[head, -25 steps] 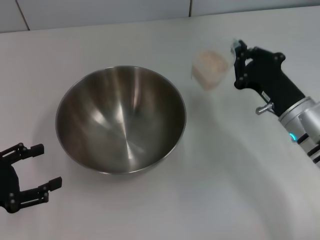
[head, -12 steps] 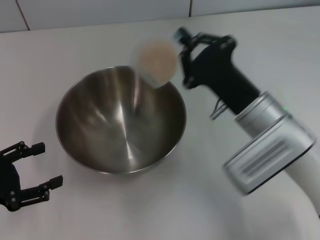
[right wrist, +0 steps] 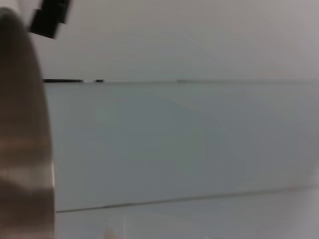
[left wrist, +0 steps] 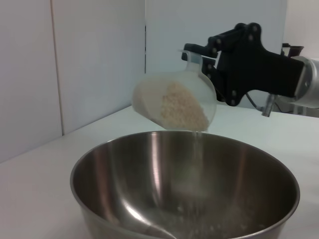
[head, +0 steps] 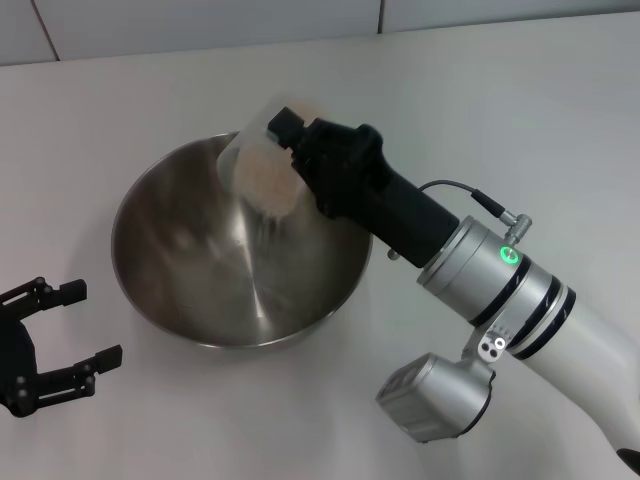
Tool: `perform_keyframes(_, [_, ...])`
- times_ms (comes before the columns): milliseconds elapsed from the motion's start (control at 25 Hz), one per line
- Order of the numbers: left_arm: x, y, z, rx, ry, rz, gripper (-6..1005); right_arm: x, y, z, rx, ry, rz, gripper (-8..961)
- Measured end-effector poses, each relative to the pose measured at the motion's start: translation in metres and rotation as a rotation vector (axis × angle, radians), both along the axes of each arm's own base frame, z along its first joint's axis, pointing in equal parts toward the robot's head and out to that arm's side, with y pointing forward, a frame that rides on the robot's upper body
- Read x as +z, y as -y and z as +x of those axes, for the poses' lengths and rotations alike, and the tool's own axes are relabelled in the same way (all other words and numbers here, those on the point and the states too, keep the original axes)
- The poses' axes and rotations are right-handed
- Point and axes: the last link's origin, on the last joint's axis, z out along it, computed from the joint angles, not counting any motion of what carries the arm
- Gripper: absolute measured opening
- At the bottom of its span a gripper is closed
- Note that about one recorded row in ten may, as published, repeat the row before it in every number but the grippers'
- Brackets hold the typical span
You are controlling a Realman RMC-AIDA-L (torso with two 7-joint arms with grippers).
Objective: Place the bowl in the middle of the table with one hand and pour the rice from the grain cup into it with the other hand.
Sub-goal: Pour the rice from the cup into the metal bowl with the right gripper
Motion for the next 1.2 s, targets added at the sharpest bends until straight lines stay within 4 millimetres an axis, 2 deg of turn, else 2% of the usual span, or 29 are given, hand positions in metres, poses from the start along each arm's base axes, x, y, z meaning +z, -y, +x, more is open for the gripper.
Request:
perform_keyframes(680, [0.002,0.001,0.001,0.002,0.002,-0.004,844,-0.006,0.005,-0.002,0.142,0.218,0.156,6])
perform_keyframes(960, [0.002,0.0,0.002,-0.003,0.002,-0.004,844,-0.014,0.005,0.001,0.218,0.416,0.288,6])
perform_keyframes(1200, [0.002,-0.001,0.003,-0.006,0.002,-0.007,844,-0.022,0.013,0.0,0.34,0.55,0.373,6])
